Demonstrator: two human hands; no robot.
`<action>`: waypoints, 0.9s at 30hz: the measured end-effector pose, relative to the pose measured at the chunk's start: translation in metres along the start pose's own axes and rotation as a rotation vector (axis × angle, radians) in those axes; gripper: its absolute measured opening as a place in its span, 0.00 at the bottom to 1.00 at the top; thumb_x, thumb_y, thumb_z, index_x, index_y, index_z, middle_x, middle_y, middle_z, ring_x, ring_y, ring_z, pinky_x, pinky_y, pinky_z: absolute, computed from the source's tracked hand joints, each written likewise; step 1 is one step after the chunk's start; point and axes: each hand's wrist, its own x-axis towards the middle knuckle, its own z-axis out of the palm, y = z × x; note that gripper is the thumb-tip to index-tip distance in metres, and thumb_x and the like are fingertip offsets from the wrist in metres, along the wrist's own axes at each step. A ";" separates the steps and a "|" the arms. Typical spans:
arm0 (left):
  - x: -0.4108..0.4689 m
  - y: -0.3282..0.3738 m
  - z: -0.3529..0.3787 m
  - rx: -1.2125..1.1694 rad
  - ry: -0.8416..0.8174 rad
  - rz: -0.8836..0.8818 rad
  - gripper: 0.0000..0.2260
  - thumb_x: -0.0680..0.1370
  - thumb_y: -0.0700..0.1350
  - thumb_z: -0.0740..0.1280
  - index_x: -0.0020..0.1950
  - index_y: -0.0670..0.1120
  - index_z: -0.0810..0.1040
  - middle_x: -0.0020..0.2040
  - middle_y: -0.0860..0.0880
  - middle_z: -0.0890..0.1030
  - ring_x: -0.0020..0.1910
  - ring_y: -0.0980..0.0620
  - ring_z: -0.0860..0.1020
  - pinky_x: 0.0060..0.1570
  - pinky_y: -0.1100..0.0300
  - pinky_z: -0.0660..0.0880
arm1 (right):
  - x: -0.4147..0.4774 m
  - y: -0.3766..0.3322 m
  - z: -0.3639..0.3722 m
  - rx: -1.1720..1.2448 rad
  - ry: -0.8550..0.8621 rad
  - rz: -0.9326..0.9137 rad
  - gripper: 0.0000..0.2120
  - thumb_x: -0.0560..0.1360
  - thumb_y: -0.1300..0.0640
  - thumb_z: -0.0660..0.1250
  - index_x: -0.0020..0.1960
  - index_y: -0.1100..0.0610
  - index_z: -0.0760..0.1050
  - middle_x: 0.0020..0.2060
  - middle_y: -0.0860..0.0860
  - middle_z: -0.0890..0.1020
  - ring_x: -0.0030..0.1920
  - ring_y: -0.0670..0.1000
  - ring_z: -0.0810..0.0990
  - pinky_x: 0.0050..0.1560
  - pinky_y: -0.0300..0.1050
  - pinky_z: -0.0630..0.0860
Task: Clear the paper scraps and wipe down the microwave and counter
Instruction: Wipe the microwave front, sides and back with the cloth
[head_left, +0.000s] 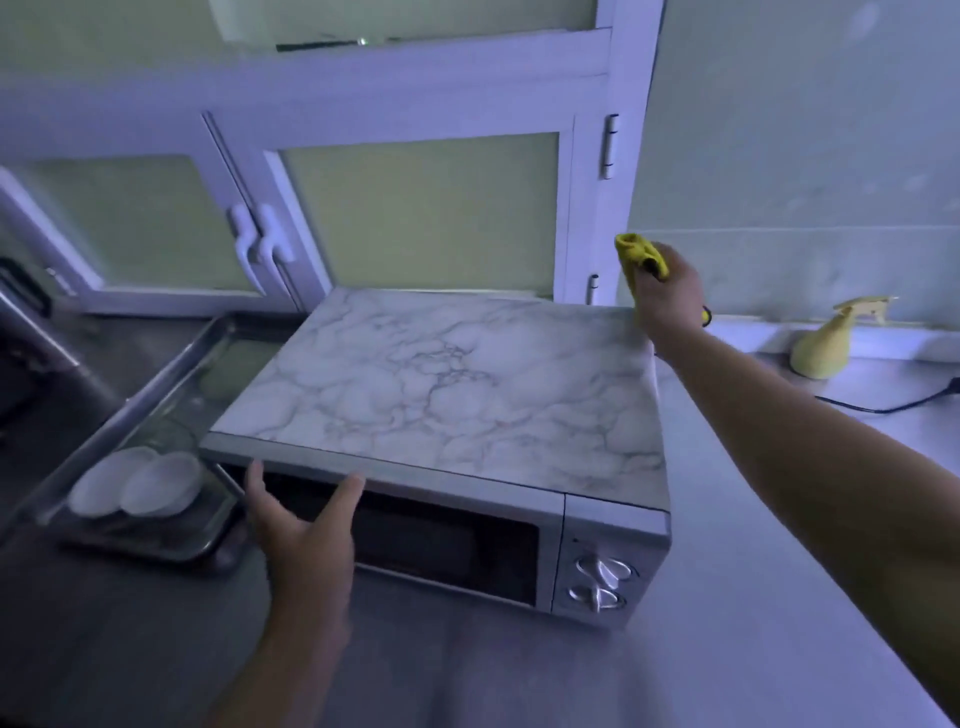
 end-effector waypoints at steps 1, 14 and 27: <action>0.000 -0.001 -0.002 -0.049 0.005 -0.123 0.40 0.73 0.48 0.76 0.78 0.56 0.57 0.77 0.51 0.63 0.73 0.50 0.66 0.71 0.50 0.64 | 0.009 0.006 0.013 -0.197 -0.129 -0.020 0.11 0.76 0.46 0.65 0.56 0.46 0.79 0.47 0.46 0.82 0.49 0.50 0.80 0.52 0.45 0.72; -0.012 0.000 0.080 -0.283 -0.096 -0.526 0.53 0.65 0.54 0.82 0.79 0.56 0.49 0.74 0.52 0.68 0.69 0.45 0.71 0.69 0.39 0.67 | 0.032 0.030 0.040 -0.847 -0.319 -0.122 0.15 0.77 0.46 0.58 0.60 0.50 0.71 0.57 0.56 0.80 0.59 0.61 0.76 0.59 0.56 0.64; 0.058 -0.012 0.067 -0.198 -0.457 -0.441 0.49 0.66 0.55 0.81 0.78 0.55 0.53 0.68 0.51 0.75 0.62 0.46 0.77 0.56 0.37 0.75 | -0.029 0.033 -0.018 -0.922 -0.130 0.026 0.10 0.76 0.49 0.58 0.56 0.52 0.68 0.58 0.61 0.78 0.62 0.64 0.75 0.62 0.62 0.65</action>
